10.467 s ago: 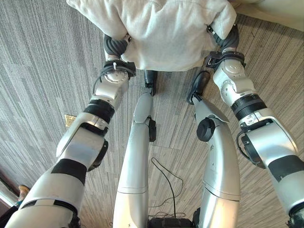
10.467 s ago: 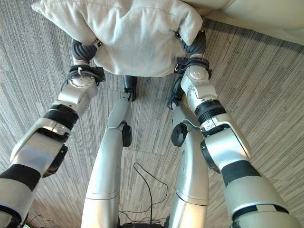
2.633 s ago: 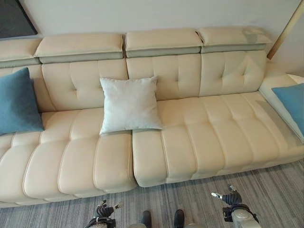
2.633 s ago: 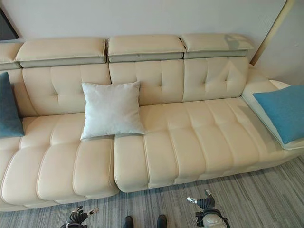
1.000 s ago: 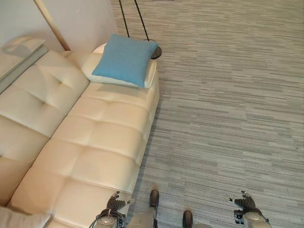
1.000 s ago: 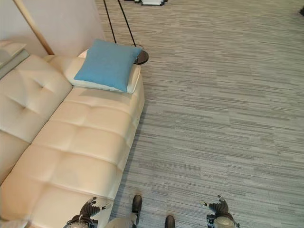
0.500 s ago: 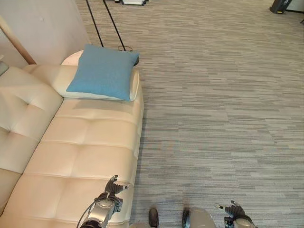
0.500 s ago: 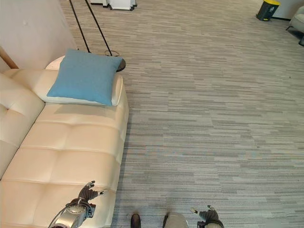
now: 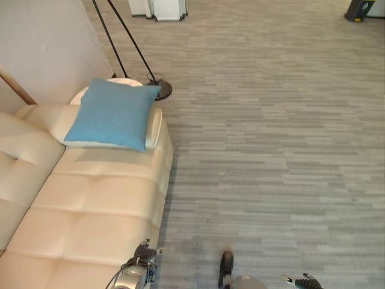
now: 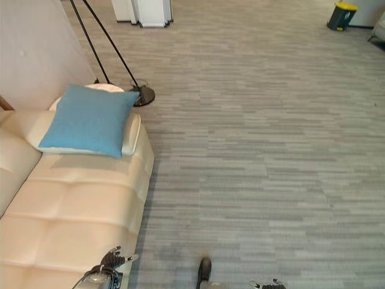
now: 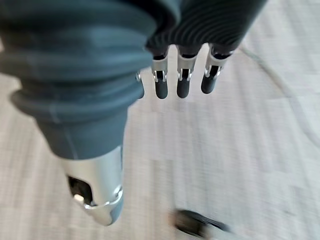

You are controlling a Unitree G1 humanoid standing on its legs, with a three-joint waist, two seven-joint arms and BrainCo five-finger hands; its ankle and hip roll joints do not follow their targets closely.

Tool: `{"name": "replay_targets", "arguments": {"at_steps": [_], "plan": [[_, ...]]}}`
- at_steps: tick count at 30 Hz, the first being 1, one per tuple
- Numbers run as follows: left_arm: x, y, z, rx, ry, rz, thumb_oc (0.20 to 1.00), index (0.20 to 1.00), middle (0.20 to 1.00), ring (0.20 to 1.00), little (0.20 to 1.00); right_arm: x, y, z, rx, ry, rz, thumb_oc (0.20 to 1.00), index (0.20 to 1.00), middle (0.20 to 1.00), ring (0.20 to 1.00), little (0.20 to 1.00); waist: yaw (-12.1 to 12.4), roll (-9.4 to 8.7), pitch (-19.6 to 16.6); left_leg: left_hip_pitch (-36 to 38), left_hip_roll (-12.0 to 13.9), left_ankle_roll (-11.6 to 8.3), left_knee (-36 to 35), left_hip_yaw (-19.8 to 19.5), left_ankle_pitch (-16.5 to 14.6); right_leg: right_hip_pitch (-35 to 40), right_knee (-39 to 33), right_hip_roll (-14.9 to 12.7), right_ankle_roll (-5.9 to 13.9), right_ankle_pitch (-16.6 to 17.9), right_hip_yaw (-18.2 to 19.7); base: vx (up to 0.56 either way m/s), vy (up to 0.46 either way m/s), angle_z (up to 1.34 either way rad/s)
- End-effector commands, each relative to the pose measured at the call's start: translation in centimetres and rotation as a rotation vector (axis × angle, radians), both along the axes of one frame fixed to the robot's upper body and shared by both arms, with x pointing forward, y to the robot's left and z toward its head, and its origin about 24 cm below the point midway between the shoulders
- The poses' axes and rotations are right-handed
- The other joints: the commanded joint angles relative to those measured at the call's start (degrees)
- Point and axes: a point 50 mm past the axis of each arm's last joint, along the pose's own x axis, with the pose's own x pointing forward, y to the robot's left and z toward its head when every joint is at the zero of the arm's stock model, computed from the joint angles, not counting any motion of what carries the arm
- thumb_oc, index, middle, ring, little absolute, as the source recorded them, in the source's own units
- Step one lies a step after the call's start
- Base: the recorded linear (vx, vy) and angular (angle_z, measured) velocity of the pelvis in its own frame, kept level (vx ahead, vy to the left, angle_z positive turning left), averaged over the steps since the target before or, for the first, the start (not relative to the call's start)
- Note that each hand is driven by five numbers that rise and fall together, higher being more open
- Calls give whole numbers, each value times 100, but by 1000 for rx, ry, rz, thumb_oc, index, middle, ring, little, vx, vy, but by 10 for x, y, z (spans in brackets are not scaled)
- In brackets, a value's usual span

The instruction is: Pick up all the scattered cushions and arrange them neatly on the sofa.

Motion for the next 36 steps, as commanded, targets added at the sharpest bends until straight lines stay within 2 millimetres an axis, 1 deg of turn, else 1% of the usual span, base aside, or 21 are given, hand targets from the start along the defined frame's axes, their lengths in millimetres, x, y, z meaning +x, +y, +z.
{"name": "replay_targets", "arguments": {"at_steps": [1, 2, 4, 5, 6, 7, 10, 14, 18, 19, 22, 23, 24, 26, 27, 29, 31, 33, 34, 35, 36], "plan": [[23, 3, 11, -16, -83, 26, 1000, 1000, 1000, 1000, 1000, 12, -16, 10, -33, -53, -14, 1000, 1000, 1000, 1000, 1000, 76, 1, 250, -90, -366, 110, 210, 58, 1078, 289, 281, -80, 462, -945, 195, 342, -227, -19], [25, 4, 13, -15, -97, 24, 1000, 1000, 1000, 1000, 1000, 15, -18, 11, -39, -54, -10, 1000, 1000, 1000, 1000, 1000, 139, -81, 309, -520, -458, 228, 276, 81, 793, 409, 292, -142, 458, -1003, 251, 312, -178, -29], [30, 3, 18, -22, -134, 13, 1000, 1000, 1000, 1000, 1000, 16, -20, 12, -44, -58, -4, 1000, 1000, 1000, 1000, 1000, 173, -177, 326, -890, -560, 356, -234, 133, 464, 556, 248, -217, 503, -1055, 282, 305, -97, -14], [34, 2, 21, -21, -158, -5, 1000, 1000, 1000, 1000, 1000, 17, -20, 13, -46, -60, 6, 1000, 1000, 1000, 1000, 1000, 189, -194, 321, -930, -587, 387, -684, 147, 376, 646, 223, -224, 530, -1111, 280, 216, -30, -11], [34, 2, 21, -21, -157, -5, 1000, 1000, 1000, 1000, 1000, 17, -20, 13, -46, -60, 6, 1000, 1000, 1000, 1000, 1000, 185, -201, 315, -929, -596, 389, -703, 145, 391, 641, 220, -231, 532, -1109, 276, 321, 1, -9], [35, 1, 24, -19, -171, -27, 1000, 1000, 1000, 1000, 1000, 15, -20, 13, -54, -51, 21, 1000, 1000, 1000, 1000, 1000, 204, -168, 276, -910, -574, 319, -1863, 49, 728, 770, 210, -206, 544, -1212, 246, 292, 18, -6], [34, 0, 23, -5, -164, -39, 1000, 1000, 1000, 1000, 1000, 10, -22, 12, -67, -30, 27, 1000, 1000, 1000, 1000, 1000, 157, -57, 222, -1079, -459, 100, -2937, 22, 1373, 974, 217, -119, 520, -1354, 135, 357, 53, -8], [29, 4, 21, 5, -149, -22, 1000, 1000, 1000, 1000, 1000, 7, -21, 10, -62, -6, 40, 1000, 1000, 1000, 1000, 1000, 177, -33, 114, -1083, -458, 26, -2937, 145, 1445, 1319, 158, -139, 635, -1422, 245, 362, 119, -17], [23, 7, 18, 14, -123, -24, 1000, 1000, 1000, 1000, 1000, 5, -17, 8, -54, 5, 51, 1000, 1000, 1000, 1000, 1000, 204, -70, -24, -912, -540, 210, -2937, 180, 1379, 1443, 276, -342, 757, -1487, 289, 416, 214, -17], [20, 9, 17, 21, -110, -20, 1000, 1000, 1000, 1000, 1000, 3, -12, 5, -33, 12, 41, 1000, 1000, 1000, 1000, 1000, 215, -139, -96, -781, -644, 354, -2884, 218, 1200, 1388, 620, -515, 868, -1382, 369, 414, 246, -9], [21, 11, 17, 26, -114, -24, 1000, 1000, 1000, 1000, 1000, 2, -11, 4, -27, 18, 43, 1000, 1000, 1000, 1000, 1000, 241, -175, -100, -736, -722, 449, -2829, 229, 1065, 1257, 997, -619, 938, -1217, 422, 321, 256, 0], [26, 14, 22, 34, -130, -38, 1000, 1000, 1000, 1000, 1000, 8, -6, 4, -15, 6, 63, 1000, 1000, 1000, 1000, 1000, 259, -198, 44, -552, -881, 736, -2739, 250, 766, 495, 2762, -912, 1090, -490, 537, 377, 420, -6], [28, 15, 24, 36, -145, -36, 1000, 1000, 1000, 1000, 1000, 13, -5, 6, -15, -10, 68, 1000, 1000, 1000, 1000, 1000, 237, -185, 150, -428, -936, 835, -2753, 283, 699, 305, 3289, -1059, 1125, -152, 500, 440, 489, -15], [30, 15, 25, 38, -150, -44, 1000, 1000, 1000, 1000, 1000, 13, -3, 5, -11, -11, 73, 1000, 1000, 1000, 1000, 1000, 204, -94, 252, -189, -941, 916, -2853, 282, 615, -93, 3892, -1170, 1066, -120, 439, 258, 236, 9], [31, 15, 26, 36, -155, -46, 1000, 1000, 1000, 1000, 1000, 12, -2, 5, -8, -10, 74, 1000, 1000, 1000, 1000, 1000, 190, -47, 301, -34, -922, 923, -2937, 258, 592, -316, 3958, -1114, 992, -301, 445, 298, 175, 31], [32, 15, 27, 35, -159, -45, 1000, 1000, 1000, 1000, 1000, 12, -1, 4, -5, -7, 78, 1000, 1000, 1000, 1000, 1000, 184, 0, 360, 60, -884, 915, -2937, 256, 566, -490, 3873, -1061, 937, -478, 381, 182, 78, 21], [37, 15, 30, 32, -182, -44, 1000, 1000, 1000, 1000, 1000, 11, 1, 3, 3, -10, 79, 1000, 1000, 1000, 1000, 1000, 185, 96, 464, 333, -803, 824, -2937, 265, 400, -589, 3146, -1037, 952, -766, 71, 298, 31, 17], [38, 17, 31, 38, -184, -45, 1000, 1000, 1000, 1000, 1000, 12, 3, 3, 11, -19, 68, 1000, 1000, 1000, 1000, 1000, 182, 99, 558, 498, -754, 759, -2937, 310, 334, -750, 1863, -749, 998, -615, 33, 251, -41, 7], [38, 16, 31, 38, -184, -45, 1000, 1000, 1000, 1000, 1000, 12, 3, 3, 11, -19, 68, 1000, 1000, 1000, 1000, 1000, 185, 106, 566, 508, -746, 756, -2937, 311, 330, -729, 1839, -738, 996, -604, 30, 186, -68, -1], [38, 17, 31, 40, -185, -46, 1000, 1000, 1000, 1000, 1000, 10, 3, 3, 12, -14, 63, 1000, 1000, 1000, 1000, 1000, 180, 73, 545, 564, -758, 715, -2937, 302, 284, -721, 1174, -599, 1065, -475, 96, 469, -156, 16], [37, 19, 30, 47, -179, -43, 1000, 1000, 1000, 1000, 1000, 4, 3, 1, 14, 1, 55, 1000, 1000, 1000, 1000, 1000, 149, 11, 499, 823, -777, 602, -2937, 246, 140, -786, 153, -405, 1257, -121, 179, 465, -155, 22]]}}
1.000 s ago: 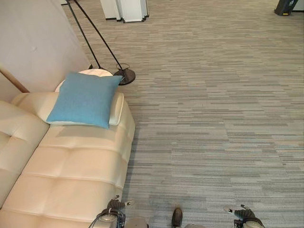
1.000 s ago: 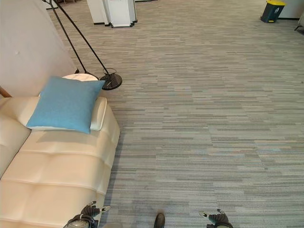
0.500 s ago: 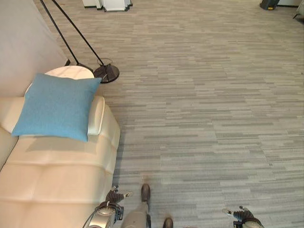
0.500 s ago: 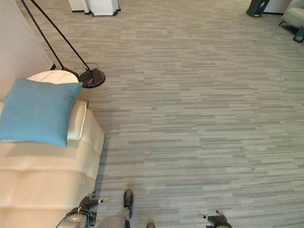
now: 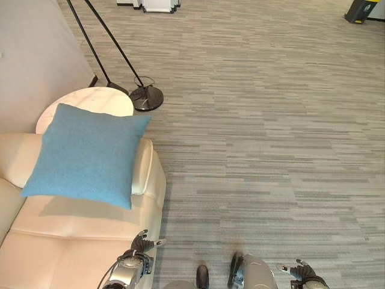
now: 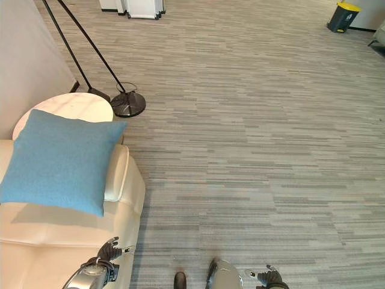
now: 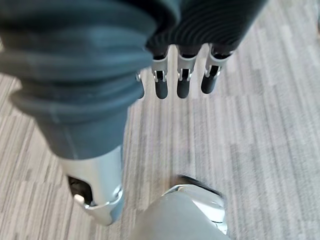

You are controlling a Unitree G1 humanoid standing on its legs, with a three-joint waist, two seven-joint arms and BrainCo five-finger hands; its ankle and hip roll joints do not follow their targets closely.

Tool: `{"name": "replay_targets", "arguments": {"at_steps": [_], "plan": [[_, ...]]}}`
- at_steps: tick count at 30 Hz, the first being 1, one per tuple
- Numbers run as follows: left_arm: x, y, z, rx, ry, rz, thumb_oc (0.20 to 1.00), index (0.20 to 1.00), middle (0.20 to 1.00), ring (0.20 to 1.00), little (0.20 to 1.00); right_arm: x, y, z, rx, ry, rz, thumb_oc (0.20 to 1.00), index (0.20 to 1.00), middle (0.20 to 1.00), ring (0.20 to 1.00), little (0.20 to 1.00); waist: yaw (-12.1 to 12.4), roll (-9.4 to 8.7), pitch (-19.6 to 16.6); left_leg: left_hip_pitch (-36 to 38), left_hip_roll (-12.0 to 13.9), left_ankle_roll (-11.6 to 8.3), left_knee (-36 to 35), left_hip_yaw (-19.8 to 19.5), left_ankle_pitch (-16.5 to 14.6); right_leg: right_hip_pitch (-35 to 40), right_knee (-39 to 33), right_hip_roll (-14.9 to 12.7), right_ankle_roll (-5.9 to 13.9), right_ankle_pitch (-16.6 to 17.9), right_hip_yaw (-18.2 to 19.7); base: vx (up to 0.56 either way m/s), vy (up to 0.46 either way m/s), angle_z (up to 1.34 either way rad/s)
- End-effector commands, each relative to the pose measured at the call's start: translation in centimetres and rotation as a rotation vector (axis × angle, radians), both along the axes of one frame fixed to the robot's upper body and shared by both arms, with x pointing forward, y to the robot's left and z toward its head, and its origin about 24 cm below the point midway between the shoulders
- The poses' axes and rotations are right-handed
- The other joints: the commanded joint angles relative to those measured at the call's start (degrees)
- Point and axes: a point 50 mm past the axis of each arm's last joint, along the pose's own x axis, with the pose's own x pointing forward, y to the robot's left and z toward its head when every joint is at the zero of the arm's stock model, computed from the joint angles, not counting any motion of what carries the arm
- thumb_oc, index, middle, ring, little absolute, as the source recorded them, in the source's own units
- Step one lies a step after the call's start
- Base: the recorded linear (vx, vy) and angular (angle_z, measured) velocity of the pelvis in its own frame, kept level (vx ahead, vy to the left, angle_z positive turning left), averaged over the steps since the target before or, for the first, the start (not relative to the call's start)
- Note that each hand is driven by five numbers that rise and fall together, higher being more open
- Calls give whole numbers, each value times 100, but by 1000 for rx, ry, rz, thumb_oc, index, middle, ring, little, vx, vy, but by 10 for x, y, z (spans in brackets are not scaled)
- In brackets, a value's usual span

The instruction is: Pick up all the scattered cushions and arrange them neatly on the sofa.

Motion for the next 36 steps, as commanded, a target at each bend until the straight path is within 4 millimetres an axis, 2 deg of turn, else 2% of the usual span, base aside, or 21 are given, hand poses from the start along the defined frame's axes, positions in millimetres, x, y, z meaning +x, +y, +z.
{"name": "replay_targets", "arguments": {"at_steps": [1, 5, 6, 7, 9, 10, 12, 13, 14, 16, 18, 19, 20, 22, 23, 24, 26, 30, 33, 35, 36], "plan": [[10, 2, 8, 13, -62, -9, 1000, 1000, 1000, 1000, 1000, -5, -10, 0, -28, 23, -26, 1000, 1000, 1000, 1000, 1000, 22, -158, 72, 203, 398, -330, -53, 63, -466, 805, -1546, 290, 424, 1003, 301, 364, -115, 21], [5, -1, 3, 1, -38, -14, 1000, 1000, 1000, 1000, 1000, -15, -11, -3, -27, 50, -43, 1000, 1000, 1000, 1000, 1000, -44, -159, -86, 496, 466, -406, -31, -92, -589, 966, -1552, 390, 357, 948, 449, 426, -153, 32], [1, -2, 0, -12, -24, 2, 1000, 1000, 1000, 1000, 1000, -18, -12, -3, -27, 58, -45, 1000, 1000, 1000, 1000, 1000, -83, -116, -216, 588, 596, -496, 282, -119, -577, 1085, -1343, 484, 208, 879, 488, 343, -142, 57], [1, -2, 0, -11, -24, 2, 1000, 1000, 1000, 1000, 1000, -18, -12, -3, -27, 58, -45, 1000, 1000, 1000, 1000, 1000, -82, -124, -223, 573, 587, -494, 288, -117, -573, 1076, -1351, 477, 208, 888, 492, 538, -246, 47], [-5, -3, -4, -29, 3, 25, 1000, 1000, 1000, 1000, 1000, -17, -14, -3, -25, 54, -46, 1000, 1000, 1000, 1000, 1000, -72, -83, -284, 393, 732, -672, 1241, -175, -288, 1295, -1256, 593, 8, 660, 462, 380, -223, 10], [-7, -4, -5, -33, 9, 24, 1000, 1000, 1000, 1000, 1000, -16, -15, -2, -29, 52, -46, 1000, 1000, 1000, 1000, 1000, -57, -107, -274, 208, 712, -701, 1608, -168, -202, 1395, -1347, 594, -23, 642, 456, 302, -204, 9], [-5, -6, -6, -52, 5, 41, 1000, 1000, 1000, 1000, 1000, -10, -20, 1, -40, 31, -47, 1000, 1000, 1000, 1000, 1000, 17, -139, -163, -349, 697, -778, 2828, -253, 137, 1688, -1396, 637, -181, 522, 442, 284, -215, 1], [-5, -6, -7, -55, 12, 46, 1000, 1000, 1000, 1000, 1000, -10, -23, 2, -46, 34, -59, 1000, 1000, 1000, 1000, 1000, 49, -195, -113, -730, 750, -746, 3201, -124, 137, 1822, -1410, 613, -280, 364, 386, 225, -171, -23], [-5, -6, -7, -55, 12, 46, 1000, 1000, 1000, 1000, 1000, -10, -23, 2, -46, 34, -59, 1000, 1000, 1000, 1000, 1000, 48, -194, -115, -733, 751, -746, 3204, -125, 135, 1820, -1410, 614, -280, 363, 385, 192, -125, -22], [-6, -4, -6, -57, 11, 67, 1000, 1000, 1000, 1000, 1000, -8, -27, 3, -52, 29, -72, 1000, 1000, 1000, 1000, 1000, 115, -304, -56, -1233, 728, -601, 2889, 87, -172, 2036, -1455, 489, -310, 215, 283, 267, -79, 26], [-10, -2, -9, -42, 36, 65, 1000, 1000, 1000, 1000, 1000, -9, -28, 3, -55, 38, -68, 1000, 1000, 1000, 1000, 1000, 142, -358, -67, -1295, 627, -506, 1955, 182, -443, 2197, -1495, 405, -258, 101, 138, 289, -8, 43], [-10, -1, -9, -38, 40, 61, 1000, 1000, 1000, 1000, 1000, -9, -28, 3, -58, 42, -63, 1000, 1000, 1000, 1000, 1000, 147, -354, -77, -1268, 616, -520, 1626, 169, -381, 2243, -1498, 402, -256, 49, 114, 254, 44, 29], [-13, -1, -11, -28, 52, 59, 1000, 1000, 1000, 1000, 1000, -12, -28, 2, -64, 54, -57, 1000, 1000, 1000, 1000, 1000, 99, -305, -129, -1326, 675, -609, 937, 262, 44, 2306, -1541, 432, -264, 8, 15, 286, 54, 34], [-14, 0, -12, -10, 63, 44, 1000, 1000, 1000, 1000, 1000, -16, -28, 1, -69, 69, -53, 1000, 1000, 1000, 1000, 1000, 73, -265, -155, -1356, 760, -764, 297, 499, 428, 2465, -1561, 463, -264, -96, -63, 239, 51, 31], [-14, 0, -12, -10, 63, 44, 1000, 1000, 1000, 1000, 1000, -16, -28, 1, -69, 69, -53, 1000, 1000, 1000, 1000, 1000, 71, -266, -154, -1339, 755, -765, 263, 498, 449, 2468, -1561, 462, -264, -97, -65, 228, 103, 37], [-13, 1, -11, 8, 70, 31, 1000, 1000, 1000, 1000, 1000, -18, -28, 1, -73, 77, -52, 1000, 1000, 1000, 1000, 1000, 17, -254, -179, -1505, 833, -846, -53, 935, 590, 2554, -1565, 475, -265, -131, -213, 264, 136, 40], [-12, 2, -11, 5, 64, 40, 1000, 1000, 1000, 1000, 1000, -18, -27, 0, -74, 86, -38, 1000, 1000, 1000, 1000, 1000, 18, -248, -236, -1507, 884, -884, -53, 1136, 753, 2672, -1509, 458, -245, -185, -303, 367, 199, 41], [-18, 3, -14, -3, 85, 52, 1000, 1000, 1000, 1000, 1000, -19, -25, -1, -74, 99, -8, 1000, 1000, 1000, 1000, 1000, 22, -268, -439, -1403, 826, -761, -53, 1109, 588, 2830, -1355, 323, -116, -315, -476, 320, 223, 28], [-23, 4, -14, -6, 89, 58, 1000, 1000, 1000, 1000, 1000, -14, -12, -4, -39, 92, 15, 1000, 1000, 1000, 1000, 1000, 139, -379, -523, -1005, 615, -476, -53, 1042, 245, 2703, -279, -95, 114, -148, -513, 351, 314, 52], [-21, 6, -12, -10, 75, 63, 1000, 1000, 1000, 1000, 1000, -8, -8, -4, -31, 78, 40, 1000, 1000, 1000, 1000, 1000, 182, -394, -446, -806, 497, -304, -53, 998, 59, 2401, 631, -375, 255, 180, -495, 176, 240, 44], [-21, 6, -12, -9, 75, 63, 1000, 1000, 1000, 1000, 1000, -8, -8, -4, -31, 77, 40, 1000, 1000, 1000, 1000, 1000, 182, -398, -444, -804, 487, -297, -53, 999, 55, 2394, 652, -388, 265, 173, -490, 191, 214, 55]]}}
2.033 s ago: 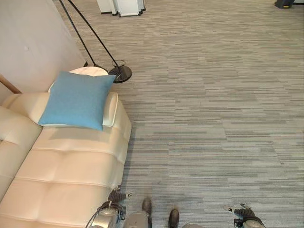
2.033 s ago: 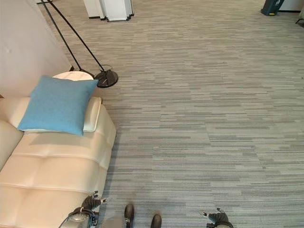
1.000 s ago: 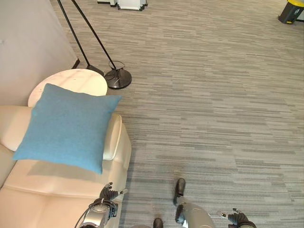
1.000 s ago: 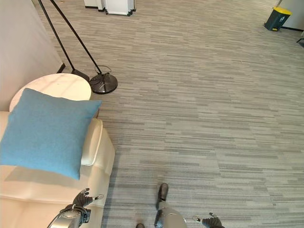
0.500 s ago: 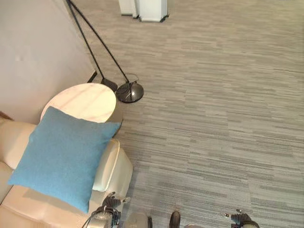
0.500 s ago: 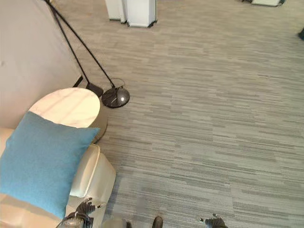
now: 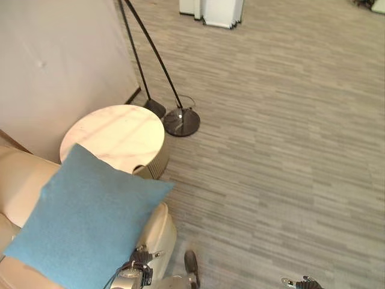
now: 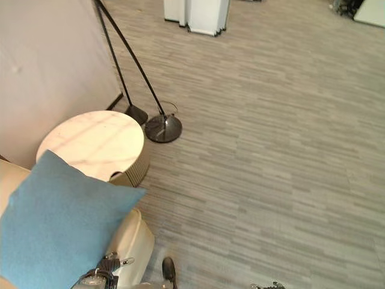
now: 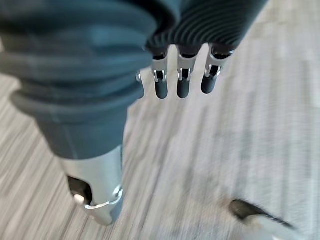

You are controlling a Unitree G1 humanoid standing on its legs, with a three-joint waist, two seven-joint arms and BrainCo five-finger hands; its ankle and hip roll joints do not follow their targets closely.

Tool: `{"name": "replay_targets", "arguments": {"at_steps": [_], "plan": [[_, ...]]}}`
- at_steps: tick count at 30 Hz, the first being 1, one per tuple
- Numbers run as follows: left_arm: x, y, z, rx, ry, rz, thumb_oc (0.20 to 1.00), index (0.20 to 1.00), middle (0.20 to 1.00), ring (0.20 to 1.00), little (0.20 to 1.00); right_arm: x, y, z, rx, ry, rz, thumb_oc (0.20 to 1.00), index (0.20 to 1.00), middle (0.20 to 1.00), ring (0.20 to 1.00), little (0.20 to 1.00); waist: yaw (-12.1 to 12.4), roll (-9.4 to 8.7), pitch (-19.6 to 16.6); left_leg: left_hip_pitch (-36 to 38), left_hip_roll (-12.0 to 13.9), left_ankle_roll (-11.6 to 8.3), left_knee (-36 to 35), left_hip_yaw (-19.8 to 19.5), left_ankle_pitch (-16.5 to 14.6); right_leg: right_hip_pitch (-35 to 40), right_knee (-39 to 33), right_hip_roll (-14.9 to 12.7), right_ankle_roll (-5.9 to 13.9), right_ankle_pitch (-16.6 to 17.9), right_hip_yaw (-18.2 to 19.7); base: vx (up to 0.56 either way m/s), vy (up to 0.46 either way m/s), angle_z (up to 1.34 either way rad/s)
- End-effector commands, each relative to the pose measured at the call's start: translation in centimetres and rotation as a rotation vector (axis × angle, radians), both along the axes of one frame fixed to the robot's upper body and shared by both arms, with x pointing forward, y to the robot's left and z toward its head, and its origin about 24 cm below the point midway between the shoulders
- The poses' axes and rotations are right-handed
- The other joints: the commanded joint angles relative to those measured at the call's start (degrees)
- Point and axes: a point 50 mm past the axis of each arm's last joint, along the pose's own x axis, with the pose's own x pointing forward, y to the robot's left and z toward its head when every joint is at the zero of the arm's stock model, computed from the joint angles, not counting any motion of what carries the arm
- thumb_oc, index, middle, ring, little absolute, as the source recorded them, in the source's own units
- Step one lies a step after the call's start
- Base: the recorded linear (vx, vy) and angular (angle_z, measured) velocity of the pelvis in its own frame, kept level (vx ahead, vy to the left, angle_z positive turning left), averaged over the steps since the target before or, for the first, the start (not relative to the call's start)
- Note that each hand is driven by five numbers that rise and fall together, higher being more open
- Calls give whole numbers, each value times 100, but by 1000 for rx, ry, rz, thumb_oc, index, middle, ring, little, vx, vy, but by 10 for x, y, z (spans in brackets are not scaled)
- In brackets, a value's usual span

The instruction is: Pick up all the scattered cushions and arrange them neatly on the sofa.

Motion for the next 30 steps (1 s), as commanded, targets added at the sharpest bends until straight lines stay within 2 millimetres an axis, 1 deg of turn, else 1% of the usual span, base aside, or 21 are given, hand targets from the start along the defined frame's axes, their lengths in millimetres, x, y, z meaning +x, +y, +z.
{"name": "replay_targets", "arguments": {"at_steps": [1, 2, 3, 4, 5, 6, 7, 9, 10, 11, 12, 13, 15, 16, 19, 21, 25, 26, 27, 28, 30], "plan": [[14, 8, 10, 25, -70, -4, 1000, 1000, 1000, 1000, 1000, 15, -8, 6, -39, -33, 51, 1000, 1000, 1000, 1000, 1000, 243, 29, 51, 345, 322, -549, -41, 69, -702, -507, -158, -186, 250, 1326, 390, 164, 143, 47], [16, 8, 11, 24, -79, -3, 1000, 1000, 1000, 1000, 1000, 15, -5, 5, -30, -29, 60, 1000, 1000, 1000, 1000, 1000, 249, 44, 93, 420, 321, -535, -41, -12, -734, -663, -48, -144, 219, 1312, 498, 195, 137, 77], [18, 7, 12, 22, -86, -7, 1000, 1000, 1000, 1000, 1000, 17, -2, 5, -23, -33, 68, 1000, 1000, 1000, 1000, 1000, 236, 73, 136, 434, 338, -551, -41, -130, -713, -831, -135, -4, 157, 1213, 718, 79, 30, 99], [18, 7, 12, 22, -86, -7, 1000, 1000, 1000, 1000, 1000, 17, -2, 5, -23, -33, 68, 1000, 1000, 1000, 1000, 1000, 236, 73, 136, 434, 338, -551, -41, -130, -713, -831, -135, -4, 157, 1213, 718, 114, -1, 109], [21, 5, 13, 12, -105, -9, 1000, 1000, 1000, 1000, 1000, 17, 1, 4, -15, -34, 71, 1000, 1000, 1000, 1000, 1000, 240, 133, 220, 497, 367, -574, -41, -322, -673, -939, -508, 155, 79, 1065, 922, 70, -25, 80], [24, 4, 14, 13, -108, -18, 1000, 1000, 1000, 1000, 1000, 18, 1, 4, -12, -37, 64, 1000, 1000, 1000, 1000, 1000, 207, 168, 242, 457, 394, -565, -41, -407, -595, -1073, -775, 325, -11, 1053, 1131, 69, -26, 60], [24, 4, 14, 13, -108, -18, 1000, 1000, 1000, 1000, 1000, 18, 1, 4, -12, -37, 64, 1000, 1000, 1000, 1000, 1000, 206, 173, 231, 443, 400, -567, -41, -408, -591, -1082, -787, 332, -15, 1064, 1128, 40, -46, 92], [26, 2, 14, 11, -104, -42, 1000, 1000, 1000, 1000, 1000, 18, 4, 3, -7, -32, 69, 1000, 1000, 1000, 1000, 1000, 177, 177, 261, 501, 393, -585, -41, -689, -592, -1159, -1458, 600, -15, 1055, 1685, 130, -70, 90], [26, 2, 14, 16, -102, -46, 1000, 1000, 1000, 1000, 1000, 19, 5, 3, -3, -33, 70, 1000, 1000, 1000, 1000, 1000, 151, 167, 265, 515, 372, -588, -41, -852, -585, -1219, -1780, 719, 4, 1147, 2054, 208, -147, 61], [25, 3, 12, 28, -80, -58, 1000, 1000, 1000, 1000, 1000, 21, 7, 3, 0, -35, 82, 1000, 1000, 1000, 1000, 1000, 127, 141, 289, 546, 346, -602, -41, -1128, -559, -1344, -2152, 836, 46, 1349, 2597, 158, -117, 83], [25, 3, 12, 28, -80, -58, 1000, 1000, 1000, 1000, 1000, 22, 7, 3, 0, -35, 82, 1000, 1000, 1000, 1000, 1000, 122, 143, 292, 550, 348, -602, -41, -1134, -561, -1334, -2160, 837, 46, 1351, 2591, 204, -210, 123], [24, 4, 9, 41, -60, -69, 1000, 1000, 1000, 1000, 1000, 24, 9, 3, -2, -35, 103, 1000, 1000, 1000, 1000, 1000, 82, 120, 305, 558, 333, -638, -41, -1479, -530, -1438, -2365, 916, 87, 1506, 3049, 100, -130, 104], [17, 6, 6, 49, -23, -67, 1000, 1000, 1000, 1000, 1000, 21, 8, 2, -7, -18, 104, 1000, 1000, 1000, 1000, 1000, 41, 108, 311, 574, 347, -656, -41, -1609, -538, -1458, -2334, 950, 104, 1508, 3108, 134, -202, 107], [11, 7, 2, 51, 5, -55, 1000, 1000, 1000, 1000, 1000, 23, 9, 2, -1, -27, 112, 1000, 1000, 1000, 1000, 1000, 46, 64, 259, 589, 358, -691, -41, -1803, -525, -1243, -2500, 883, 36, 1461, 2936, 131, -213, 99], [1, 8, -3, 50, 47, -35, 1000, 1000, 1000, 1000, 1000, 26, 11, 3, 3, -32, 133, 1000, 1000, 1000, 1000, 1000, 69, 41, 169, 567, 423, -762, -41, -1885, -530, -1082, -2705, 902, -48, 1439, 2846, 128, -250, 67], [-11, 10, -8, 26, 84, 34, 1000, 1000, 1000, 1000, 1000, 32, 11, 4, 0, -47, 148, 1000, 1000, 1000, 1000, 1000, 124, -12, 121, 503, 572, -932, -41, -2060, -444, -867, -2915, 957, -158, 1386, 2540, 132, -431, 48], [-16, 9, -11, 7, 106, 75, 1000, 1000, 1000, 1000, 1000, 35, 5, 7, -16, -61, 142, 1000, 1000, 1000, 1000, 1000, 97, -44, 155, 340, 642, -1055, -41, -2222, -301, -772, -2926, 969, -257, 1256, 2094, 24, -229, 76], [-18, 9, -12, -1, 116, 92, 1000, 1000, 1000, 1000, 1000, 37, 1, 9, -32, -62, 148, 1000, 1000, 1000, 1000, 1000, 69, -56, 224, 148, 697, -1018, 102, -1802, -287, -787, -2841, 883, -284, 1180, 1766, -54, -217, 109], [-21, 9, -14, -8, 133, 105, 1000, 1000, 1000, 1000, 1000, 38, -1, 10, -38, -65, 151, 1000, 1000, 1000, 1000, 1000, -8, -72, 243, 57, 806, -1018, 253, -1039, -336, -789, -2830, 800, -275, 1170, 1501, -71, -166, 126], [-22, 12, -13, -3, 135, 123, 1000, 1000, 1000, 1000, 1000, 37, -2, 9, -37, -59, 143, 1000, 1000, 1000, 1000, 1000, -25, -91, 242, 88, 938, -1018, 337, -560, -395, -779, -2823, 752, -281, 1142, 1343, -40, -67, 155], [-25, 15, -14, -1, 140, 133, 1000, 1000, 1000, 1000, 1000, 34, -2, 8, -34, -48, 138, 1000, 1000, 1000, 1000, 1000, -1, -91, 218, 113, 948, -1054, 336, -559, -386, -751, -2881, 750, -282, 1142, 1259, 26, -45, 136]]}}
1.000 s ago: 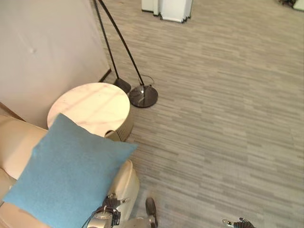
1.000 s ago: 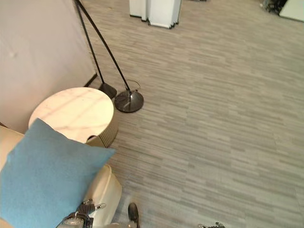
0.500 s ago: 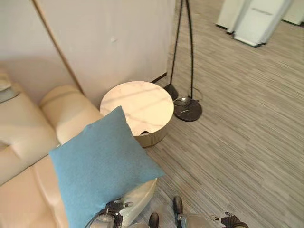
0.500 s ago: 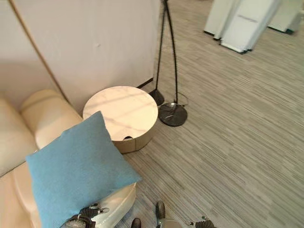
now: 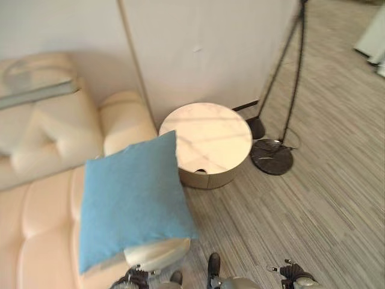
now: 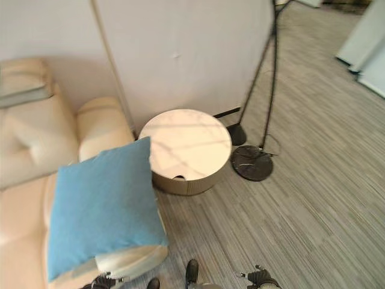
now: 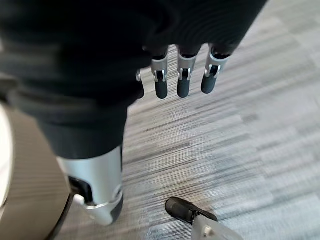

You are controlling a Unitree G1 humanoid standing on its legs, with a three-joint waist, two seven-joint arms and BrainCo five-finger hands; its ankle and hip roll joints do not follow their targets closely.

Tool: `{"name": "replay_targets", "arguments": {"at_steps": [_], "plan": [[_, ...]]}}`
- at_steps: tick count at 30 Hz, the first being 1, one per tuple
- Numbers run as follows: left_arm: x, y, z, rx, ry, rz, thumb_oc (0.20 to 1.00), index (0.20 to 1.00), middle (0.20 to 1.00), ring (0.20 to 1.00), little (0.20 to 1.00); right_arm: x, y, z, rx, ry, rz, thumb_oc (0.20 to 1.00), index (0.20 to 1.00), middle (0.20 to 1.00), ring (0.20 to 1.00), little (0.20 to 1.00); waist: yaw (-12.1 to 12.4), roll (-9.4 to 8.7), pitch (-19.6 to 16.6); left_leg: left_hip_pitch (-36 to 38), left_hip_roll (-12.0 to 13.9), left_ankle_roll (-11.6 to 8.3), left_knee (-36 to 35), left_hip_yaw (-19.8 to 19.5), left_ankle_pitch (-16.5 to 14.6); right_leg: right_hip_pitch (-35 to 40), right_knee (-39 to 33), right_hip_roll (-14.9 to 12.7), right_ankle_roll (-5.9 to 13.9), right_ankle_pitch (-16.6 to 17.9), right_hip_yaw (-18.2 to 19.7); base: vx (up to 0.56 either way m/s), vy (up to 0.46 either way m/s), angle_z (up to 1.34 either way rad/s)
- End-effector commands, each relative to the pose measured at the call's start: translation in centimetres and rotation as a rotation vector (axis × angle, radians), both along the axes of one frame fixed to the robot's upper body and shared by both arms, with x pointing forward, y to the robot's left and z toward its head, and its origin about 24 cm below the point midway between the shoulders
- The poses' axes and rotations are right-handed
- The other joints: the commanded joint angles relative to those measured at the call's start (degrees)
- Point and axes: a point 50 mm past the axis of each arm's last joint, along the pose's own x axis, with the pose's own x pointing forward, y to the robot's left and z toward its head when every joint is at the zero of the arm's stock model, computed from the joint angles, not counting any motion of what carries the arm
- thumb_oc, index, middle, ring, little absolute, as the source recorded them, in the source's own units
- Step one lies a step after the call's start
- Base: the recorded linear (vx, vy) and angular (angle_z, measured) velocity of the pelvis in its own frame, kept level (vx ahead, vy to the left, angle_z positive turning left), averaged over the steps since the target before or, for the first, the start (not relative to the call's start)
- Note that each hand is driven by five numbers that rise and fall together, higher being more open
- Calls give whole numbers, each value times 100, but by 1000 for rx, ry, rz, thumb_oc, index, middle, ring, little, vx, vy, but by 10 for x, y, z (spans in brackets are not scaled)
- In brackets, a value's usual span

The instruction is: Pick up all the scattered cushions and arrange them neatly on the sofa.

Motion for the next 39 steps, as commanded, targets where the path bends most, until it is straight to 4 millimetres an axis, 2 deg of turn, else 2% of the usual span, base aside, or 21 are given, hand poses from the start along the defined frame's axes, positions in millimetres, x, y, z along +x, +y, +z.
{"name": "replay_targets", "arguments": {"at_steps": [1, 4, 6, 9, 12, 14, 15, 18, 20, 21, 22, 23, 24, 25, 26, 30, 31, 35, 36, 38, 39], "plan": [[-20, 13, -3, 9, 44, 97, 1000, 1000, 1000, 1000, 1000, -2, -5, 0, -25, 23, 31, 1000, 1000, 1000, 1000, 1000, 28, 77, -104, 265, 428, 26, -380, 429, -3, 358, 189, -71, 799, -867, 376, 63, -34, 100], [-29, 17, -5, 15, 72, 123, 1000, 1000, 1000, 1000, 1000, -5, -3, -2, -22, 43, 37, 1000, 1000, 1000, 1000, 1000, 27, 132, -140, 481, 608, -63, -457, 561, -28, 456, 240, -105, 815, -999, 198, 72, 29, 53], [-44, 23, -6, 30, 119, 168, 1000, 1000, 1000, 1000, 1000, -7, -1, -4, -15, 54, 44, 1000, 1000, 1000, 1000, 1000, 29, 222, -232, 650, 803, -209, -790, 568, 205, 533, 283, -146, 811, -1097, -48, 102, 130, 55], [-50, 29, -6, 48, 133, 210, 1000, 1000, 1000, 1000, 1000, -3, 0, -2, -21, 40, 55, 1000, 1000, 1000, 1000, 1000, 56, 283, -246, 391, 985, -361, -790, 518, 379, 558, 340, -252, 792, -1167, -269, 10, 166, 64], [-52, 34, -5, 62, 136, 242, 1000, 1000, 1000, 1000, 1000, 0, -3, 0, -30, 30, 51, 1000, 1000, 1000, 1000, 1000, 74, 299, -198, 210, 1049, -380, -790, 453, 501, 627, 346, -359, 809, -1171, -396, 26, 245, 64], [-52, 42, -2, 81, 123, 284, 1000, 1000, 1000, 1000, 1000, 1, -5, 1, -35, 29, 52, 1000, 1000, 1000, 1000, 1000, 109, 326, -188, 161, 998, -352, -790, 360, 405, 729, 341, -437, 855, -1168, -408, 103, 421, 44], [-52, 50, 1, 93, 107, 336, 1000, 1000, 1000, 1000, 1000, -1, -6, 1, -45, 38, 55, 1000, 1000, 1000, 1000, 1000, 139, 355, -215, 183, 891, -313, -790, 221, 339, 800, 321, -538, 909, -1085, -385, 119, 430, 15], [-50, 65, 7, 109, 82, 398, 1000, 1000, 1000, 1000, 1000, -1, -8, 1, -48, 45, 42, 1000, 1000, 1000, 1000, 1000, 162, 293, -298, 309, 637, -146, -790, 234, 91, 896, 329, -793, 1078, -922, -270, 181, 529, 8], [-40, 79, 15, 133, 27, 438, 1000, 1000, 1000, 1000, 1000, 1, -7, 2, -35, 28, 18, 1000, 1000, 1000, 1000, 1000, 146, 247, -299, 390, 437, 38, -790, 286, -64, 788, 619, -1011, 1168, -815, -144, 114, 393, 0], [-40, 79, 15, 133, 27, 438, 1000, 1000, 1000, 1000, 1000, 1, -7, 2, -35, 28, 18, 1000, 1000, 1000, 1000, 1000, 152, 243, -299, 390, 434, 42, -790, 292, -66, 780, 629, -1017, 1172, -818, -137, 40, 399, -3], [-29, 88, 22, 148, -36, 461, 1000, 1000, 1000, 1000, 1000, 7, -7, 3, -53, 27, 38, 1000, 1000, 1000, 1000, 1000, 166, 259, -233, 456, 337, 175, -790, 447, -158, 511, 1013, -1150, 1253, -543, 7, 12, 269, -12], [-29, 88, 22, 148, -36, 461, 1000, 1000, 1000, 1000, 1000, 7, -7, 3, -53, 27, 38, 1000, 1000, 1000, 1000, 1000, 167, 259, -233, 456, 337, 175, -790, 448, -158, 509, 1014, -1150, 1253, -543, 9, 16, 407, -31], [-16, 95, 29, 164, -93, 460, 1000, 1000, 1000, 1000, 1000, 10, -8, 4, -62, 20, 34, 1000, 1000, 1000, 1000, 1000, 169, 277, -178, 484, 316, 213, -790, 544, -182, 378, 1209, -1207, 1291, -403, -8, 0, 200, -45], [-14, 98, 32, 166, -110, 472, 1000, 1000, 1000, 1000, 1000, 9, -10, 4, -62, 24, 22, 1000, 1000, 1000, 1000, 1000, 171, 293, -151, 485, 305, 233, -790, 576, -200, 249, 1371, -1171, 1283, -431, 95, -29, 278, -50], [3, 107, 44, 183, -200, 471, 1000, 1000, 1000, 1000, 1000, 4, -16, 4, -78, 41, -16, 1000, 1000, 1000, 1000, 1000, 112, 277, -123, 426, 305, 220, -790, 624, -108, -18, 1222, -745, 1179, -589, 403, -18, 157, -51], [28, 123, 66, 203, -331, 462, 1000, 1000, 1000, 1000, 1000, 5, -37, 11, -132, 37, -75, 1000, 1000, 1000, 1000, 1000, 135, 233, -132, 501, 273, 165, -790, 731, -182, 19, 562, -472, 1204, -578, 334, 56, 42, -32], [44, 132, 83, 209, -430, 455, 1000, 1000, 1000, 1000, 1000, 2, -52, 16, -168, 37, -97, 1000, 1000, 1000, 1000, 1000, 69, 189, -150, 474, 224, 191, -790, 695, -128, 48, 362, -349, 1166, -552, 673, 69, 1, -31], [58, 149, 116, 212, -597, 453, 1000, 1000, 1000, 1000, 1000, 23, -97, 52, -299, -66, -70, 1000, 1000, 1000, 1000, 1000, 88, 133, -282, 516, 230, 138, -790, 712, -144, 234, 9, -309, 1203, -451, 595, 101, -14, 17], [58, 149, 116, 212, -596, 453, 1000, 1000, 1000, 1000, 1000, 23, -97, 52, -300, -65, -70, 1000, 1000, 1000, 1000, 1000, 85, 137, -285, 517, 231, 138, -790, 710, -145, 236, 9, -309, 1203, -452, 593, 116, -3, -7], [65, 153, 129, 215, -647, 440, 1000, 1000, 1000, 1000, 1000, 55, -112, 86, -385, -192, 10, 1000, 1000, 1000, 1000, 1000, 68, 160, -338, 608, 247, 121, -790, 678, -172, 347, 9, -314, 1212, -507, 538, 113, -2, -1], [65, 153, 129, 215, -647, 440, 1000, 1000, 1000, 1000, 1000, 55, -112, 86, -385, -192, 10, 1000, 1000, 1000, 1000, 1000, 67, 158, -340, 598, 244, 122, -790, 678, -163, 337, 9, -317, 1210, -501, 538, 84, 2, -2]]}}
